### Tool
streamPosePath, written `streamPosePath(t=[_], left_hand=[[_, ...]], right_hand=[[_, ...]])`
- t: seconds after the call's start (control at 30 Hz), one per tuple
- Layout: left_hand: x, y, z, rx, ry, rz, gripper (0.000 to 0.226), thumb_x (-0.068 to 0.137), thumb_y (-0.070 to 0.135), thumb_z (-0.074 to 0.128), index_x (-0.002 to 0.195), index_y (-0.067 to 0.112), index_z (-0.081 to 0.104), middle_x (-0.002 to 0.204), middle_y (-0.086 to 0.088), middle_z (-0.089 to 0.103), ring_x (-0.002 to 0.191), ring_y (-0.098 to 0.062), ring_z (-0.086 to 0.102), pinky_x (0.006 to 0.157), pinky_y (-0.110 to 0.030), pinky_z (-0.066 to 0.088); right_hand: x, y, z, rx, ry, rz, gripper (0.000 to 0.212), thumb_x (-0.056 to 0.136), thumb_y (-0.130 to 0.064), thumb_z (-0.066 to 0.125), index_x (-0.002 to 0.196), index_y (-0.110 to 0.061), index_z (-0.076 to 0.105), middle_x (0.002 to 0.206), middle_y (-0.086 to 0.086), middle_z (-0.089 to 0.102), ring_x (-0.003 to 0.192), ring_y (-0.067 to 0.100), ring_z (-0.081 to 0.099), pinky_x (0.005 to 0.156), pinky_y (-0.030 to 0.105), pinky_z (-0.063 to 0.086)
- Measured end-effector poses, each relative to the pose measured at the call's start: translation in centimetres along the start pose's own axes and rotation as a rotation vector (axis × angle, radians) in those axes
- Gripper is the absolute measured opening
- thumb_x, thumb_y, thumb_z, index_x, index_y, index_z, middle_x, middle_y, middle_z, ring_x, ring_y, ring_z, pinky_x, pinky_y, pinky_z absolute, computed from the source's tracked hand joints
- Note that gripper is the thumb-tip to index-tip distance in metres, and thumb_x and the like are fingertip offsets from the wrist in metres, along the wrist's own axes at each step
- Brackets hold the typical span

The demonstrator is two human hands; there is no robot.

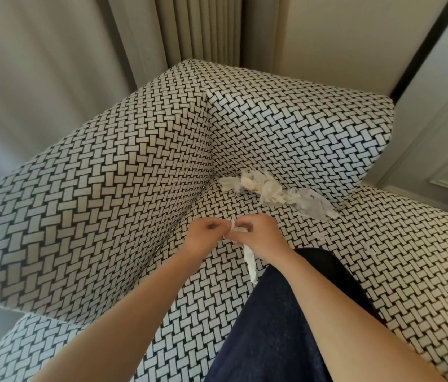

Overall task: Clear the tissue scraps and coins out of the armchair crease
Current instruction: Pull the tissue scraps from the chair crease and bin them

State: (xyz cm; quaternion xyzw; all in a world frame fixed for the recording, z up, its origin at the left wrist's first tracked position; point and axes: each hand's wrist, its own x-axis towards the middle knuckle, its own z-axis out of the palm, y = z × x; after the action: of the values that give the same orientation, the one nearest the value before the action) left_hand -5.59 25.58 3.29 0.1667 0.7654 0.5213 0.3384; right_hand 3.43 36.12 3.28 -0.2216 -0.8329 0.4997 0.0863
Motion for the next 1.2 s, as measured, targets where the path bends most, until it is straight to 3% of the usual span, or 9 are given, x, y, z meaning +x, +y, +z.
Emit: streamPosePath(t=[0.07,0.33,0.47,0.63,0.8,0.9,1.0,1.1,1.2], left_hand=[[0.5,0.6,-0.6,-0.023,-0.027,-0.039,0.008,0.087,0.014,0.064,0.082,0.017,0.069,0.079,0.003,0.066,0.075,-0.009,0.056,0.071,-0.021,0.047],[3.9,2.9,-2.6,-0.038,-0.122,-0.155,0.005,0.081,0.018,0.071,0.083,0.02,0.074,0.085,0.004,0.073,0.086,-0.015,0.058,0.084,-0.03,0.047],[6.5,3.3,-2.2,-0.075,-0.087,-0.2,0.015,0.089,0.022,0.063,0.101,0.02,0.072,0.099,0.004,0.071,0.087,-0.012,0.059,0.087,-0.029,0.051],[9.4,3.3,0.1,-0.023,-0.004,-0.198,0.036,0.093,0.014,0.056,0.128,0.023,0.054,0.123,0.006,0.055,0.089,-0.011,0.057,0.083,-0.027,0.05],[12.0,2.7,2.7,0.328,-0.008,-0.019,0.07,0.09,-0.003,0.05,0.15,0.022,0.023,0.156,-0.002,0.019,0.138,-0.021,0.03,0.108,-0.036,0.037],[13.4,2.5,3.6,0.455,0.061,0.027,0.071,0.09,-0.004,0.05,0.15,0.017,0.021,0.156,-0.005,0.021,0.141,-0.021,0.025,0.113,-0.031,0.028],[14.2,2.1,4.0,0.582,0.136,0.062,0.055,0.09,0.0,0.051,0.142,0.011,0.039,0.142,-0.012,0.042,0.129,-0.026,0.042,0.104,-0.032,0.038],[14.2,2.0,3.7,0.616,0.22,0.057,0.022,0.092,0.004,0.05,0.107,0.005,0.067,0.109,-0.015,0.066,0.098,-0.029,0.061,0.081,-0.031,0.047],[14.5,1.8,3.0,0.646,0.22,0.065,0.027,0.091,0.005,0.053,0.067,0.011,0.064,0.077,-0.008,0.064,0.067,-0.02,0.054,0.067,-0.029,0.047]], right_hand=[[0.1,0.0,-0.1,-0.013,0.048,-0.021,0.013,0.079,-0.025,0.075,0.084,-0.012,0.073,0.073,-0.001,0.07,0.063,0.01,0.067,0.063,0.028,0.057],[1.6,0.5,-1.6,0.011,0.168,-0.026,0.016,0.085,-0.023,0.068,0.071,-0.017,0.066,0.059,-0.004,0.059,0.052,0.004,0.064,0.045,0.011,0.038],[2.9,1.2,-2.2,0.092,0.314,0.047,0.023,0.088,-0.022,0.064,0.072,-0.006,0.066,0.063,0.007,0.064,0.05,0.003,0.063,0.049,0.025,0.044],[4.2,2.2,-3.3,0.269,0.529,0.225,0.024,0.091,-0.02,0.061,0.078,0.0,0.065,0.068,0.011,0.065,0.048,0.0,0.062,0.051,0.02,0.046],[4.8,3.0,-3.6,0.526,0.671,0.444,0.021,0.092,-0.021,0.06,0.076,-0.008,0.064,0.071,0.004,0.066,0.048,0.0,0.058,0.055,0.018,0.048],[5.0,3.5,-3.5,0.654,0.672,0.529,0.021,0.091,-0.022,0.061,0.079,-0.005,0.065,0.075,0.009,0.066,0.052,0.003,0.062,0.067,0.028,0.052],[5.2,3.7,-3.4,0.752,0.655,0.577,0.02,0.09,-0.02,0.062,0.078,-0.005,0.063,0.078,0.009,0.066,0.058,0.01,0.063,0.079,0.038,0.053],[5.2,3.7,-3.4,0.793,0.642,0.591,0.018,0.091,-0.02,0.061,0.083,-0.004,0.064,0.083,0.009,0.067,0.061,0.011,0.064,0.081,0.037,0.053],[5.2,3.5,-3.6,0.774,0.634,0.597,0.02,0.091,-0.02,0.061,0.088,0.0,0.064,0.081,0.009,0.065,0.059,0.009,0.063,0.077,0.034,0.054]])
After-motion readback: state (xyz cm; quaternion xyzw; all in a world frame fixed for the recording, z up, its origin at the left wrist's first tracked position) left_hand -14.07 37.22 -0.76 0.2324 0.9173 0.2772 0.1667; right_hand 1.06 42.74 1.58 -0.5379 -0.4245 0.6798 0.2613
